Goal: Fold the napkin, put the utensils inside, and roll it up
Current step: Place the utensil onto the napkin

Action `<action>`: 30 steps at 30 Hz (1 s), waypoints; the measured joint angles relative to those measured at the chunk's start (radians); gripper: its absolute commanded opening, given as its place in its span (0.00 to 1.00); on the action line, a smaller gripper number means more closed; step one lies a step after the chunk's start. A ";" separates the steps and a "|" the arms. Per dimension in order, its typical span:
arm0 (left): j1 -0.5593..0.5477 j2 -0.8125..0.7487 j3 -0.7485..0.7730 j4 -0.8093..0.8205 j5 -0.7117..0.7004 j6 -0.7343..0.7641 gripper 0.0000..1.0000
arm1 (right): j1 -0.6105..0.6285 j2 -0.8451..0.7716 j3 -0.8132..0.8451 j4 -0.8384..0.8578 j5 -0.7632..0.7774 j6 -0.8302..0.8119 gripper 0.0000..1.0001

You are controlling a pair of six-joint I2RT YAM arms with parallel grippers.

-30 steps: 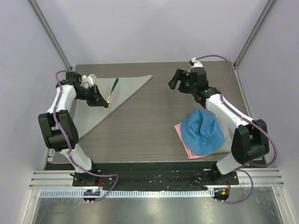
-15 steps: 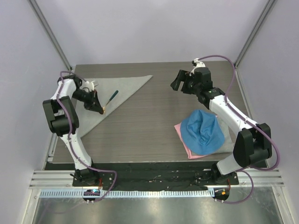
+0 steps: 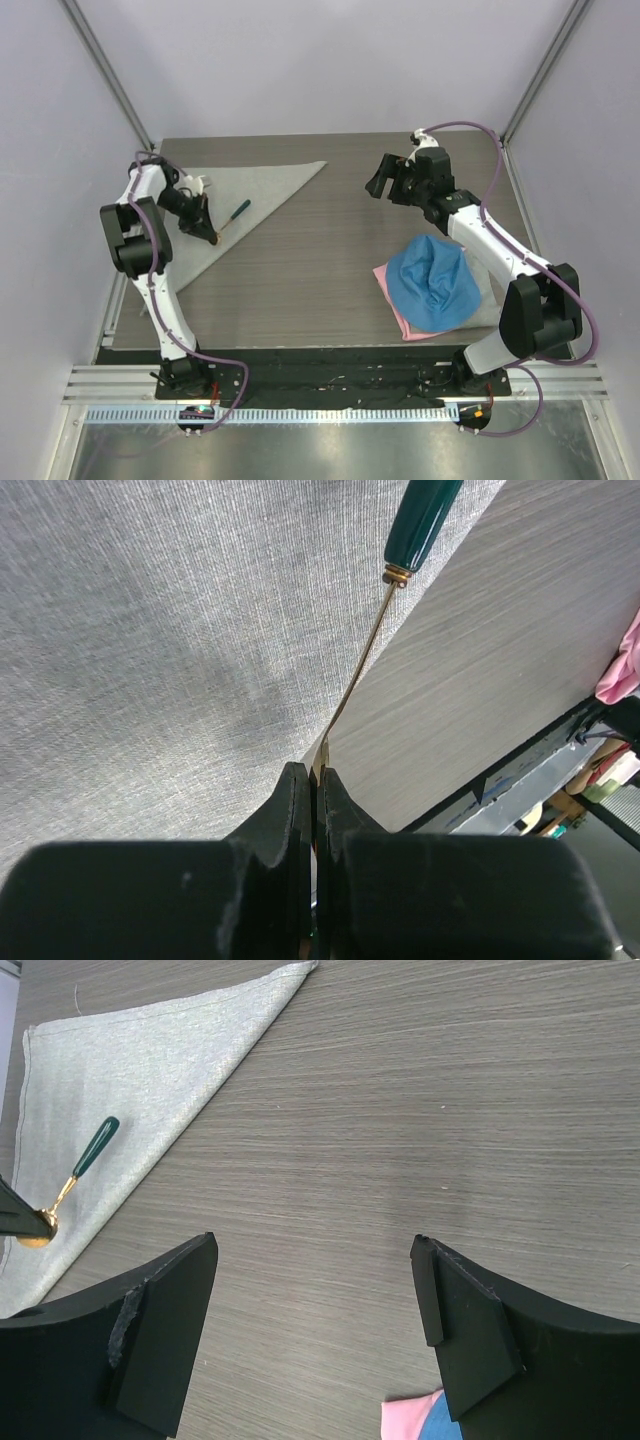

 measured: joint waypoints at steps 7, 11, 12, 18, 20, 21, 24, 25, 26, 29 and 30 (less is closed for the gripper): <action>0.000 0.050 0.082 -0.031 -0.014 0.014 0.00 | 0.000 0.000 0.000 -0.007 0.004 0.000 0.87; 0.000 0.070 0.082 -0.049 -0.017 0.026 0.00 | 0.000 0.000 0.000 -0.014 0.006 0.000 0.87; 0.000 0.074 0.082 -0.053 -0.017 0.027 0.00 | 0.000 0.000 0.000 -0.016 0.006 0.000 0.87; 0.000 0.084 0.082 -0.064 -0.021 0.029 0.04 | 0.000 0.000 0.000 -0.023 0.005 0.000 0.87; 0.000 0.089 0.084 -0.065 -0.024 0.027 0.12 | 0.000 0.000 0.000 -0.023 0.005 0.000 0.87; 0.000 0.093 0.087 -0.064 -0.026 0.025 0.18 | 0.000 0.000 0.000 -0.023 0.005 0.000 0.87; 0.000 0.106 0.096 -0.063 -0.045 0.016 0.24 | 0.000 0.000 0.000 -0.024 0.005 0.001 0.87; 0.000 0.109 0.098 -0.063 -0.050 0.014 0.26 | 0.000 0.000 0.000 -0.024 0.005 0.001 0.87; 0.000 0.114 0.100 -0.063 -0.056 0.008 0.27 | 0.000 0.000 0.000 -0.024 0.005 0.001 0.87; 0.000 0.126 0.112 -0.063 -0.075 -0.004 0.31 | 0.000 0.000 0.000 -0.025 0.005 0.003 0.87; 0.000 0.129 0.119 -0.062 -0.080 -0.007 0.32 | 0.000 0.000 0.000 -0.025 0.005 0.004 0.87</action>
